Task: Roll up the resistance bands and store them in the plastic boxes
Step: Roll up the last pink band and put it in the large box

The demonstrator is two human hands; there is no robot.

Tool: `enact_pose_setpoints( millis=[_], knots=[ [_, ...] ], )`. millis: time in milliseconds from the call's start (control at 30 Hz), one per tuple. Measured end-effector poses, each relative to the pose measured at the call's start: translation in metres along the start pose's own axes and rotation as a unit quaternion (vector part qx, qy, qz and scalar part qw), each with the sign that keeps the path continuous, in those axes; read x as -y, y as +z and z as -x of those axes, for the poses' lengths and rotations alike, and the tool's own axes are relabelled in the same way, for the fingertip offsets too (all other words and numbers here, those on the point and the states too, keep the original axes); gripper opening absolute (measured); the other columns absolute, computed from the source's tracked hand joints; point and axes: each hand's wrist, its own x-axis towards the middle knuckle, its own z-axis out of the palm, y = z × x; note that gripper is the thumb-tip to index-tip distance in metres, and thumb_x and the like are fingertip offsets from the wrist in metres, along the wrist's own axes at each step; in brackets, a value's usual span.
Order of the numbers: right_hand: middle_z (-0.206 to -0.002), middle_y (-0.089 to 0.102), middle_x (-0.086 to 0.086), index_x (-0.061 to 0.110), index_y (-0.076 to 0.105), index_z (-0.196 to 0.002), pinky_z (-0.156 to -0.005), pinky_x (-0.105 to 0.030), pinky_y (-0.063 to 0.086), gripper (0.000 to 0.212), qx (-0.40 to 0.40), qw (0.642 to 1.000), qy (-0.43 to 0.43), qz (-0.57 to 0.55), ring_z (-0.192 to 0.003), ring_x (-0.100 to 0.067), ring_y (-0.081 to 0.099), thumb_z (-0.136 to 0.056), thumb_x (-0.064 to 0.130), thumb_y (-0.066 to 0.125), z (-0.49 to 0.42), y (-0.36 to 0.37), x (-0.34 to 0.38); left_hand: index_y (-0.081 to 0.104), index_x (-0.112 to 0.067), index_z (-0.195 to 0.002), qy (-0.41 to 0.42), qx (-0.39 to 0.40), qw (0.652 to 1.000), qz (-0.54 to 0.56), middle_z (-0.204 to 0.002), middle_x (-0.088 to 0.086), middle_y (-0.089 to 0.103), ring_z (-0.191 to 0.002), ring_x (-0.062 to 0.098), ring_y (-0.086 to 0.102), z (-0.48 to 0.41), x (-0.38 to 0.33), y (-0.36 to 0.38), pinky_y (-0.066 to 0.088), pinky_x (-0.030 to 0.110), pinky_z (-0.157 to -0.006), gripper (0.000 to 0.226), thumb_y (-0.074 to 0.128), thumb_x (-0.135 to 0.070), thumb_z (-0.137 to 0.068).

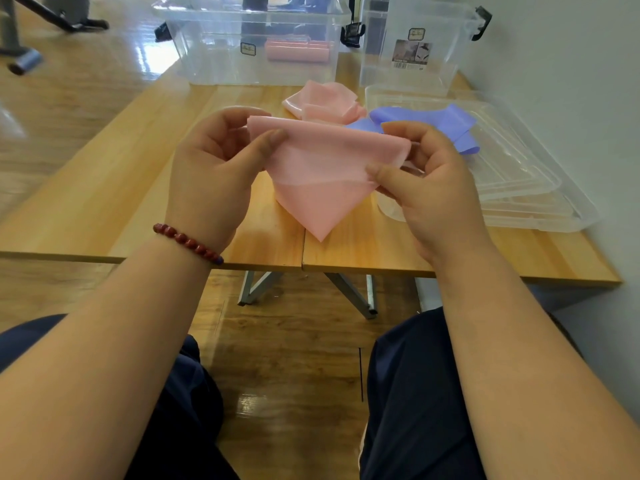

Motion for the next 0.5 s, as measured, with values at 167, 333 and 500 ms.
enact_pose_setpoints(
  millis=[167,333,500],
  knots=[
    [-0.096,0.068,0.015,0.033,0.067,-0.098,-0.085,-0.031,0.056,0.023,-0.04,0.999,-0.032,0.009,-0.095,-0.006,0.065,-0.089,0.013,0.07,0.002,0.002,0.002,0.057,-0.033,-0.11,-0.045,-0.033,0.997,-0.048,-0.101,-0.01,0.067,-0.098,0.006,0.066,0.0,0.004,0.003,0.056,0.028,-0.086,0.026,0.07,-0.025,-0.089],
    [-0.091,0.07,0.005,0.02,0.073,-0.098,-0.073,-0.014,0.047,0.012,-0.112,0.976,-0.149,0.111,-0.085,-0.008,0.064,-0.089,0.014,0.07,0.008,0.011,-0.001,0.065,-0.026,-0.085,-0.076,-0.072,0.988,-0.112,-0.076,-0.008,0.069,-0.072,0.004,0.067,0.003,-0.007,0.013,0.058,0.027,-0.068,0.012,0.065,-0.036,-0.091],
    [-0.087,0.066,-0.005,0.006,0.073,-0.098,-0.076,-0.01,0.041,0.012,-0.153,0.903,-0.322,0.242,-0.082,-0.007,0.055,-0.086,0.008,0.071,0.014,0.022,-0.007,0.069,-0.017,-0.089,-0.165,-0.022,0.984,0.063,-0.083,0.001,0.076,-0.082,0.015,0.074,0.007,-0.02,0.026,0.056,0.023,-0.066,0.015,0.063,-0.03,-0.093]
  ],
)
